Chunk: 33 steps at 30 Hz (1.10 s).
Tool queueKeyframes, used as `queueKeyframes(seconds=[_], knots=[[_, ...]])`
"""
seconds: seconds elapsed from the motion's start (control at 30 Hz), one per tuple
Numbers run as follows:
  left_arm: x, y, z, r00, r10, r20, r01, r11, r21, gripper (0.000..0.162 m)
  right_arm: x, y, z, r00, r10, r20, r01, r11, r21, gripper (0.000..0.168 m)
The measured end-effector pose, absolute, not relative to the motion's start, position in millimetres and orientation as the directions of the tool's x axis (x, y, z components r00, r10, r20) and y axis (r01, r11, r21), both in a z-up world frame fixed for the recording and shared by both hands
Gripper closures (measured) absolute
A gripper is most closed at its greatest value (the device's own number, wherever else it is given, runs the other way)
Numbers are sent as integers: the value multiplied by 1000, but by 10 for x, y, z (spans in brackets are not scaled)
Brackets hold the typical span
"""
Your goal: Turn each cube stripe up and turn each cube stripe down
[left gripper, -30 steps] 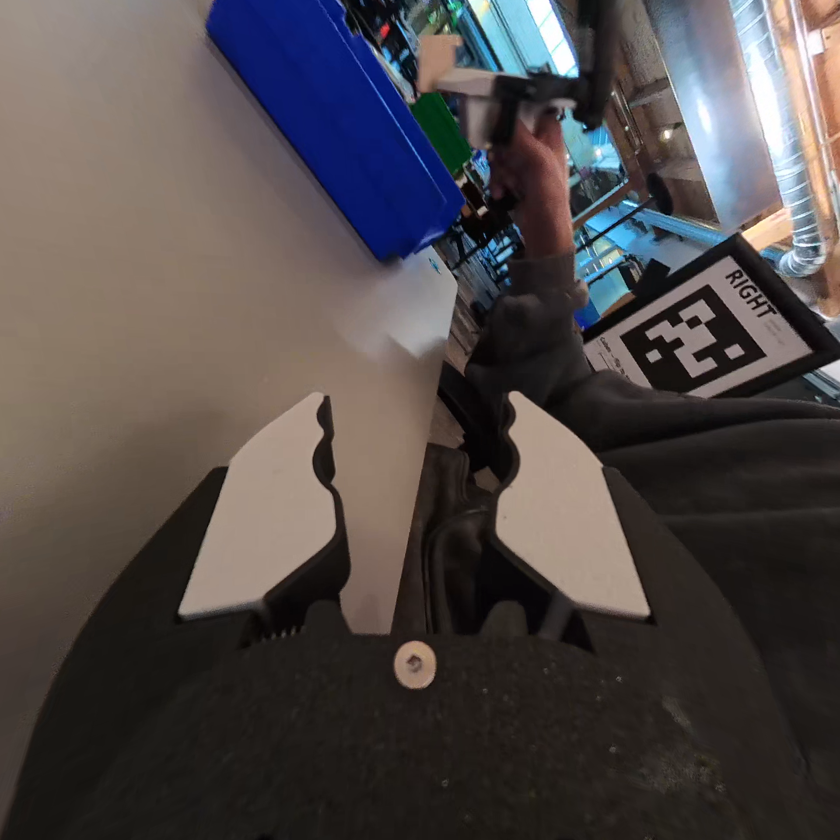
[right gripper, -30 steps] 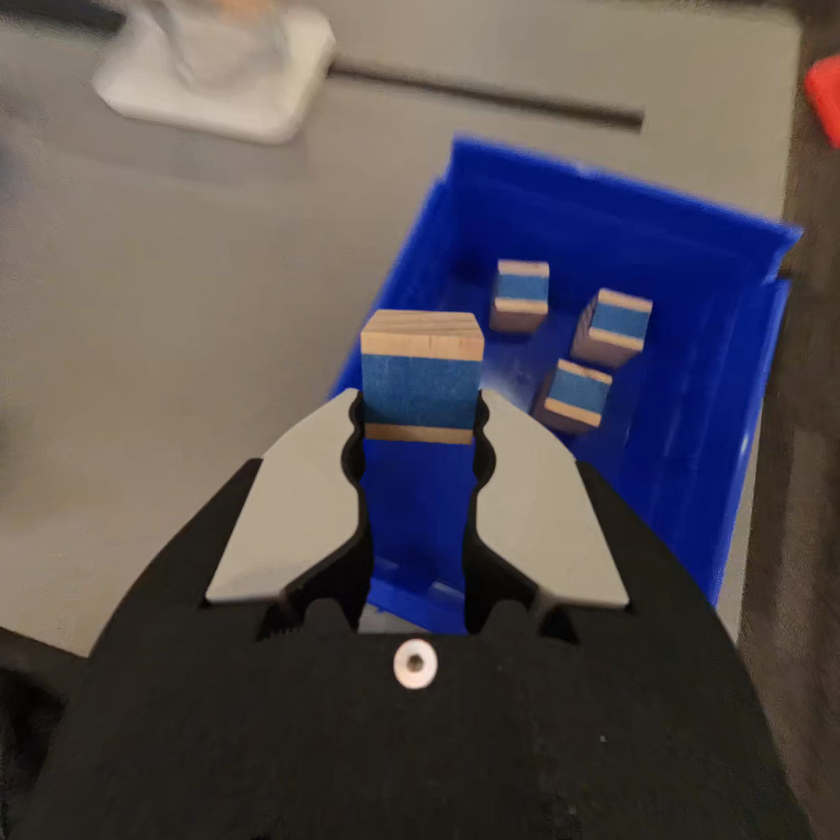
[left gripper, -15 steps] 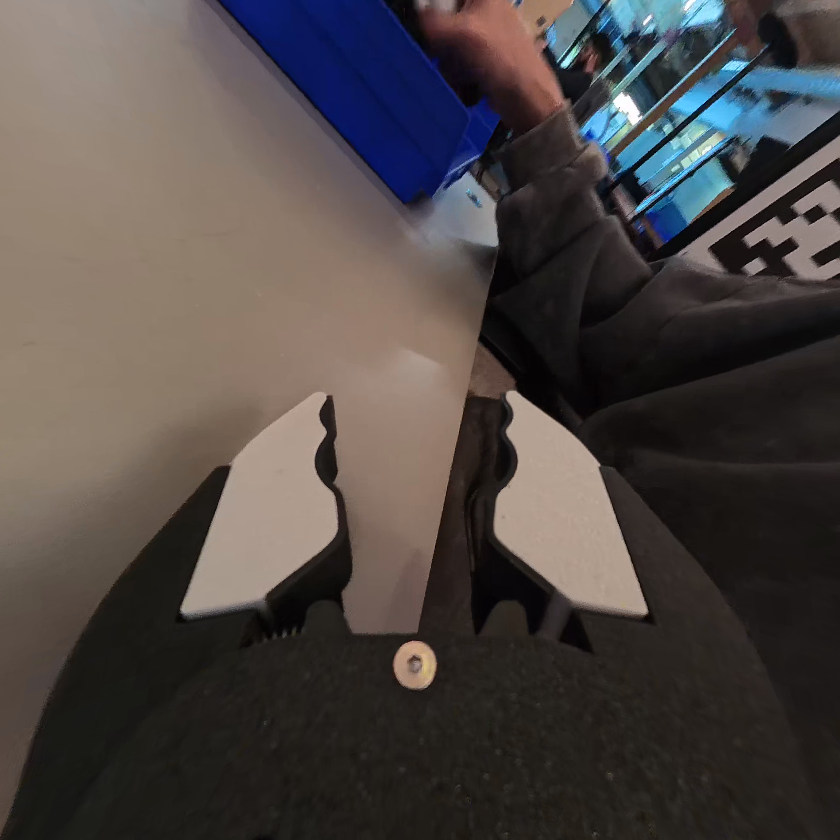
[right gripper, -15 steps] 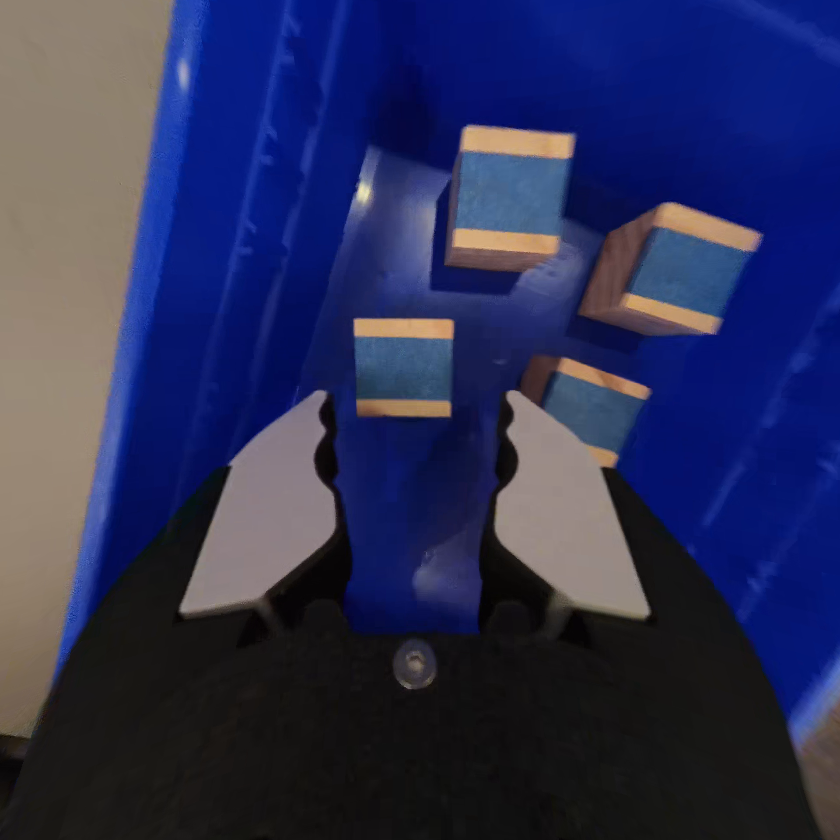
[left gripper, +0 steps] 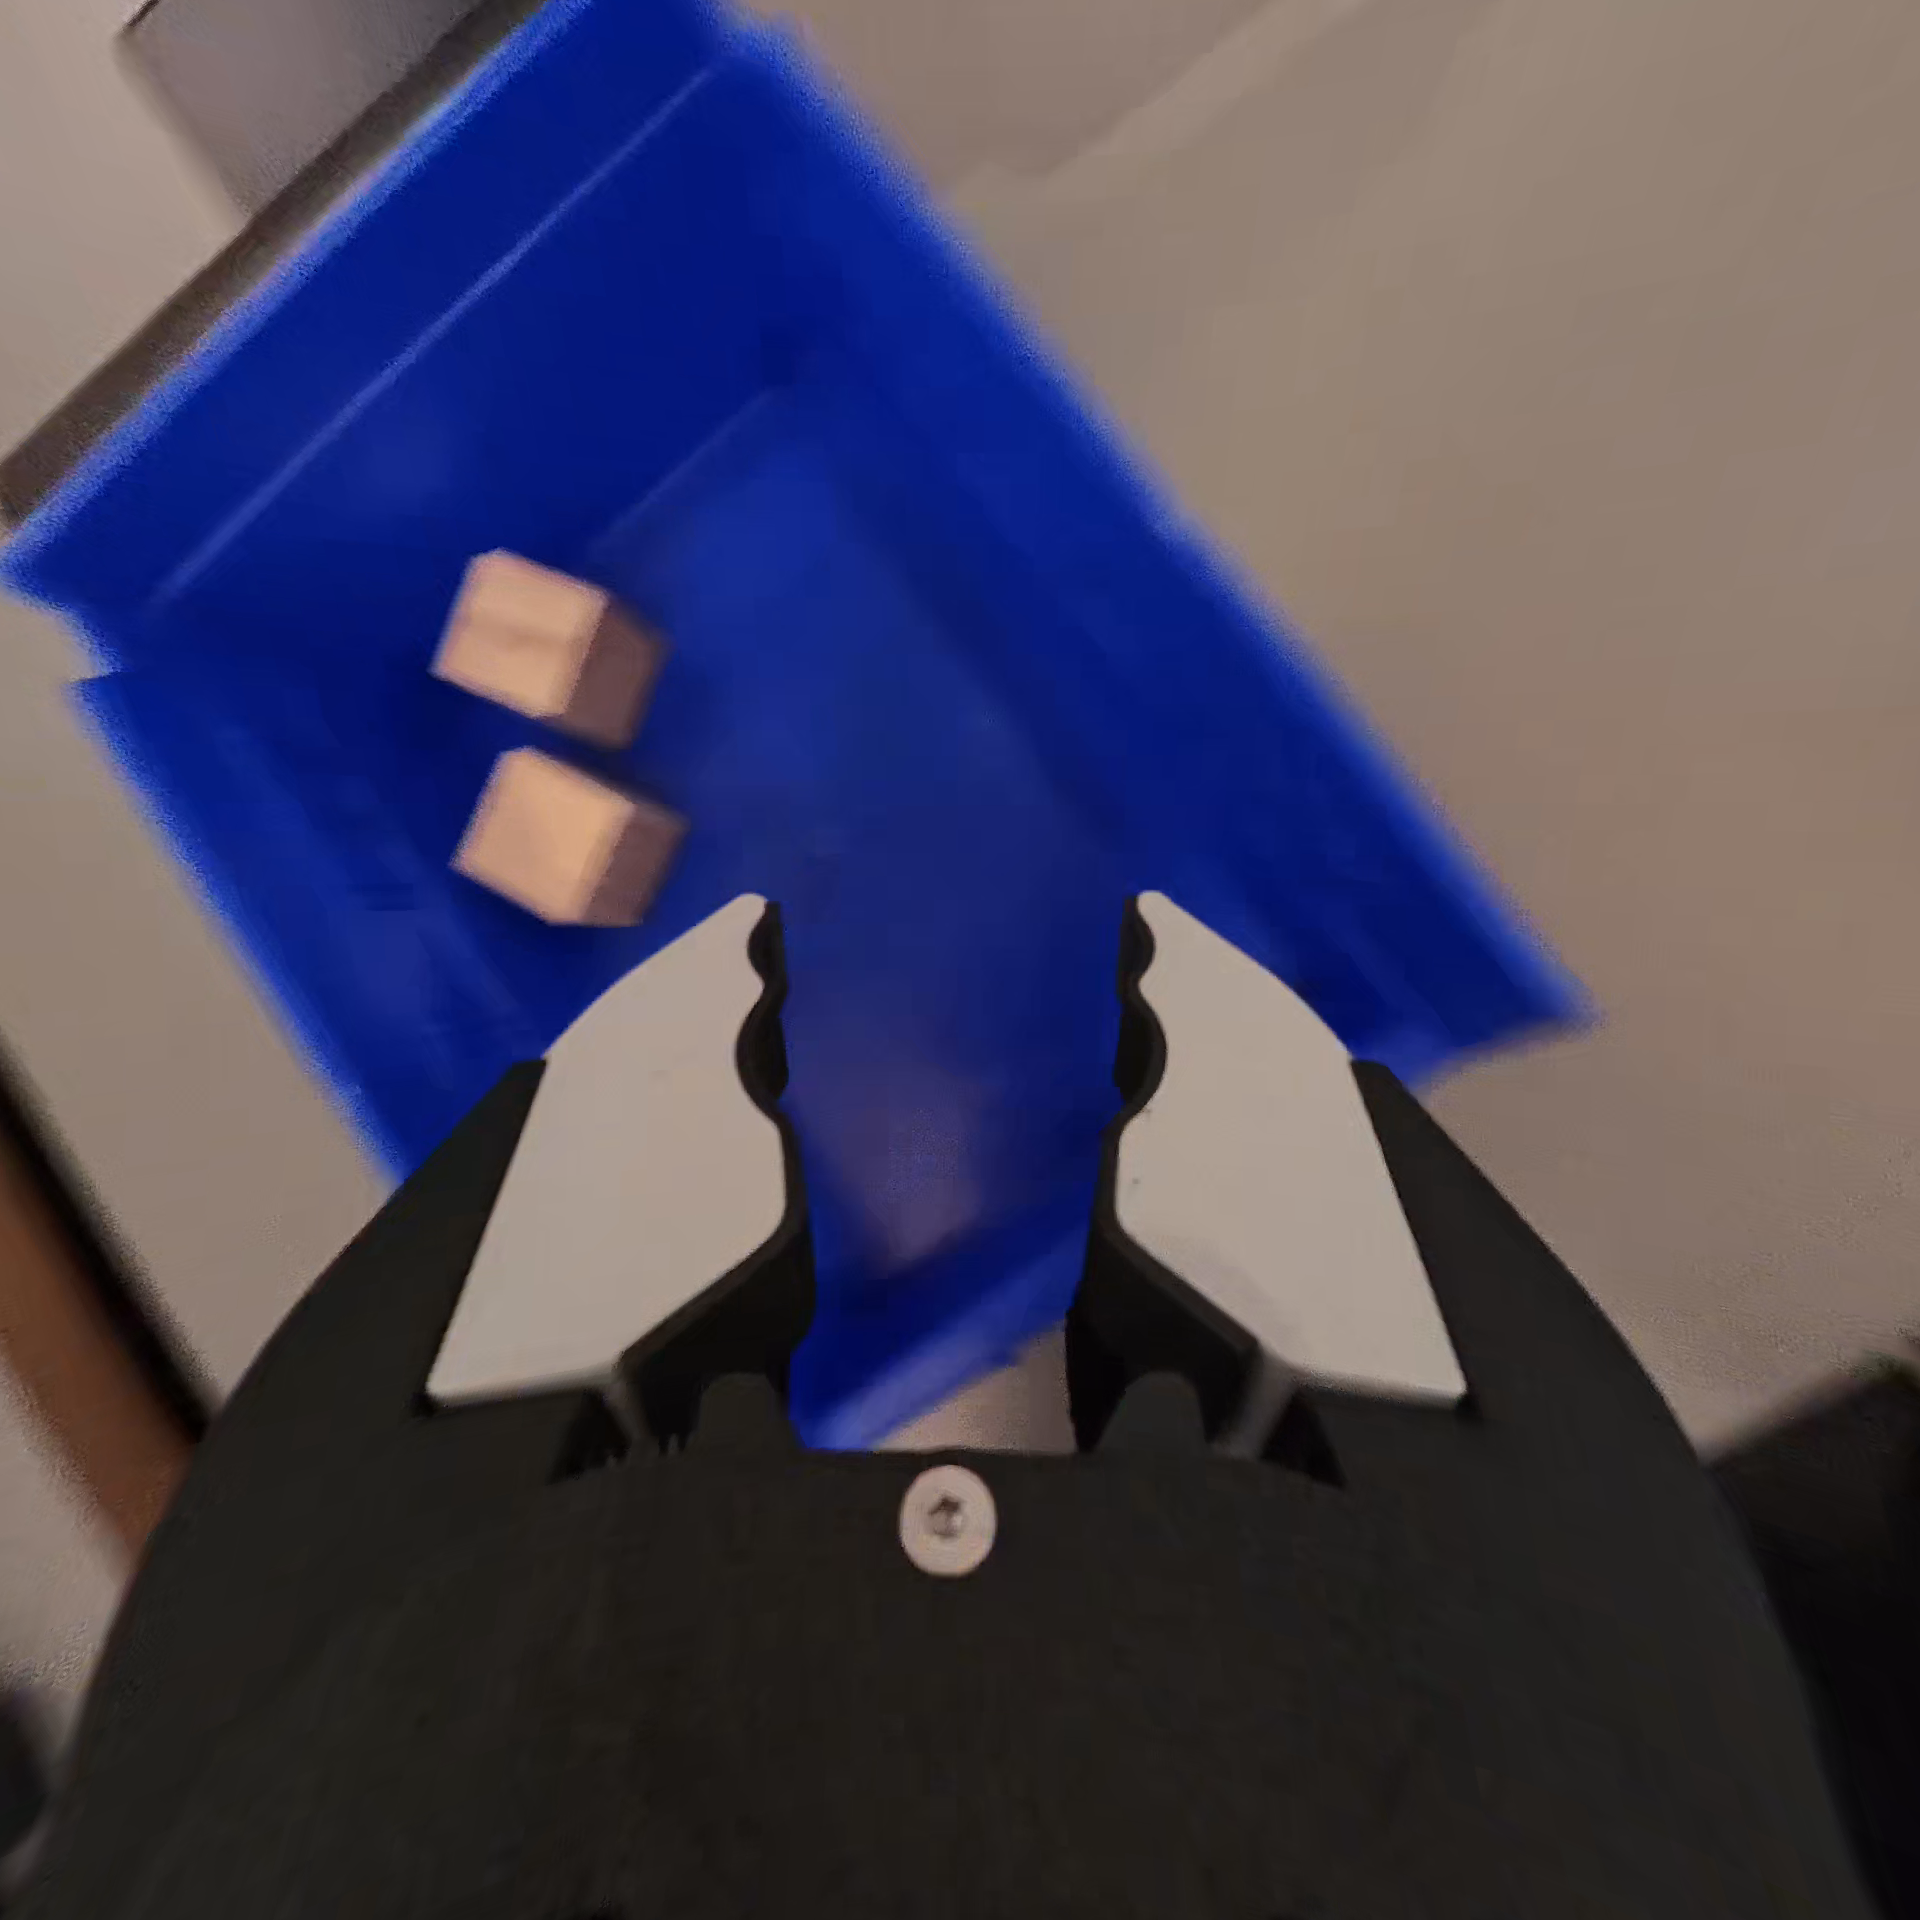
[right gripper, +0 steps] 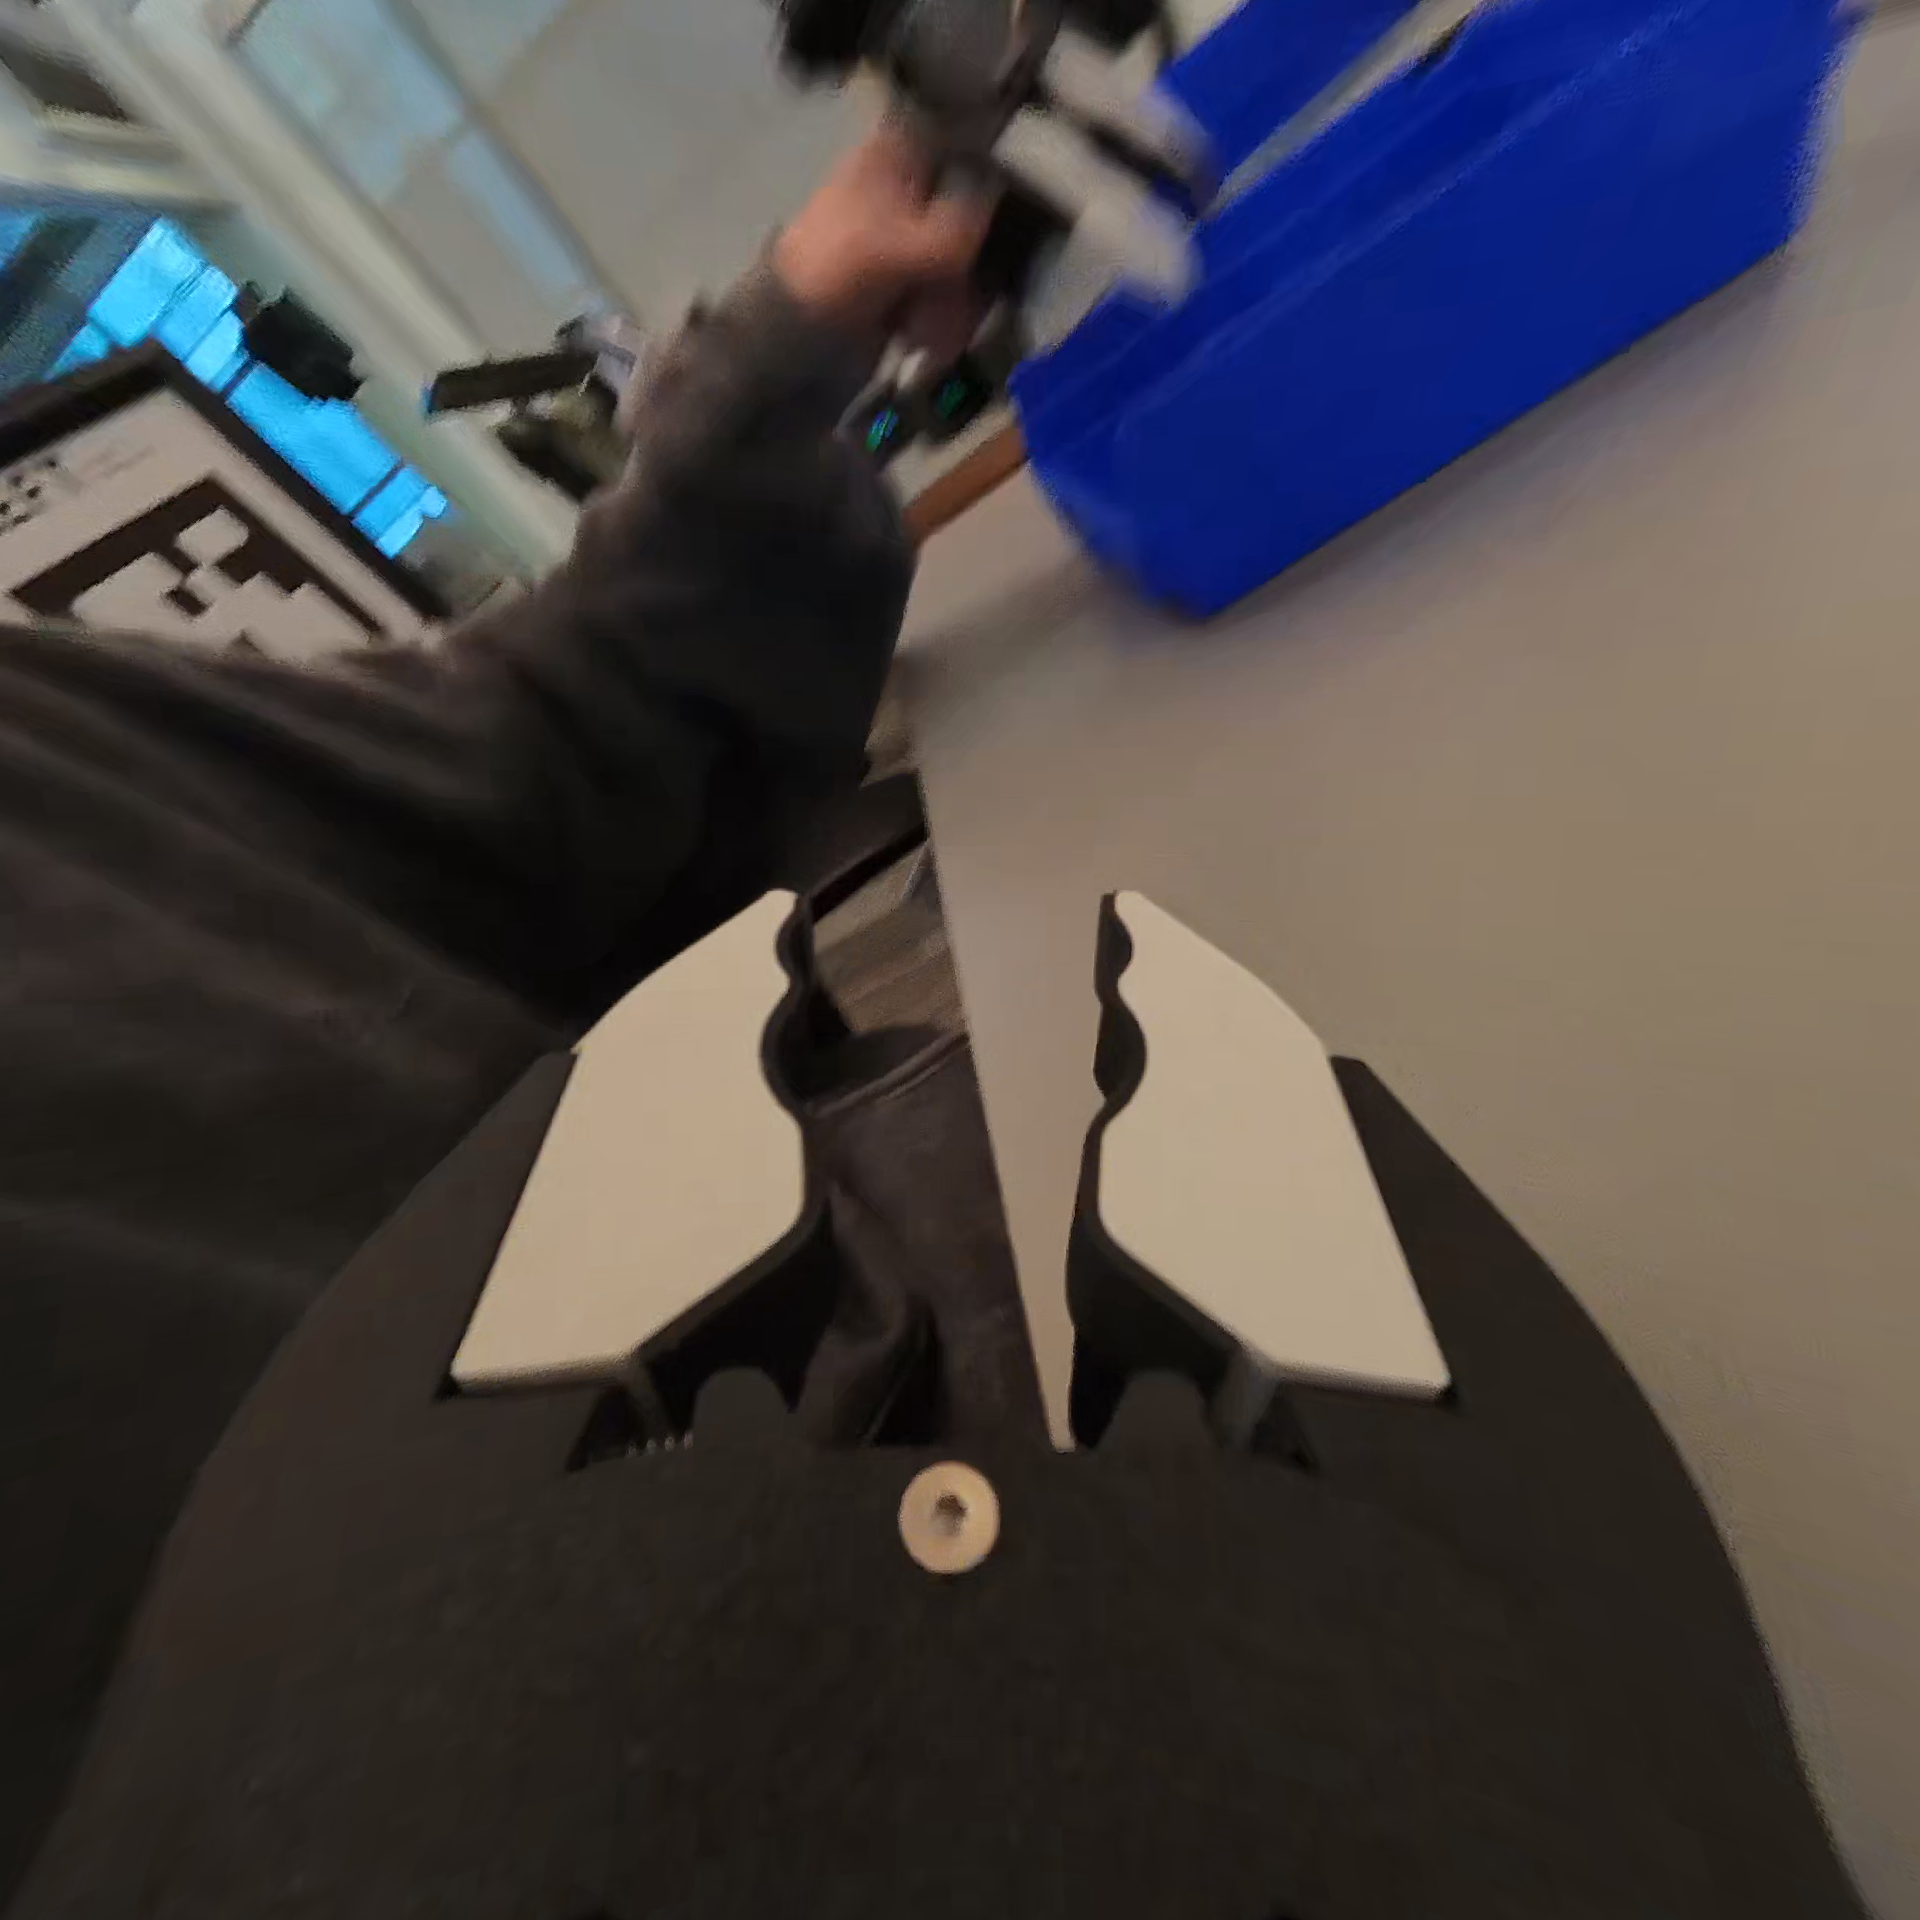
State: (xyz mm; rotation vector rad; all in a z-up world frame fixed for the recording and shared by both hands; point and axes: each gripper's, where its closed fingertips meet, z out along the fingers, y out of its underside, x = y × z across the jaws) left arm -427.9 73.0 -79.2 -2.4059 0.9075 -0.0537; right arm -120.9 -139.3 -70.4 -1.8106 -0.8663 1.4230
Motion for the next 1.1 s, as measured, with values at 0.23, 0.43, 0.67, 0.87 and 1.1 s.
queueKeyframes(seconds=[0.23,0.43,0.67,0.87,1.1], knots=[[-4804,1449,-1334,467,-817,-338,-878,-475,-63,106,-1449,-1652,-1041,128,789,-601,232,-613,-755,124],[-5046,1692,-1547,376,-879,-294,-898,-423,117,103,-1342,-1655,-1074,141,761,-634,196,-649,-735,124],[-5146,1784,-1765,350,-911,-216,-882,-399,250,93,-1280,-1568,-1125,142,723,-676,165,-691,-704,125],[-5117,1602,-1724,362,-916,-172,-883,-396,250,117,-1272,-1550,-1139,117,702,-703,161,-712,-684,125],[-4669,1228,-993,392,-895,-213,-919,-393,-39,117,-1161,-1498,-1005,125,715,-688,109,-699,-707,126]])
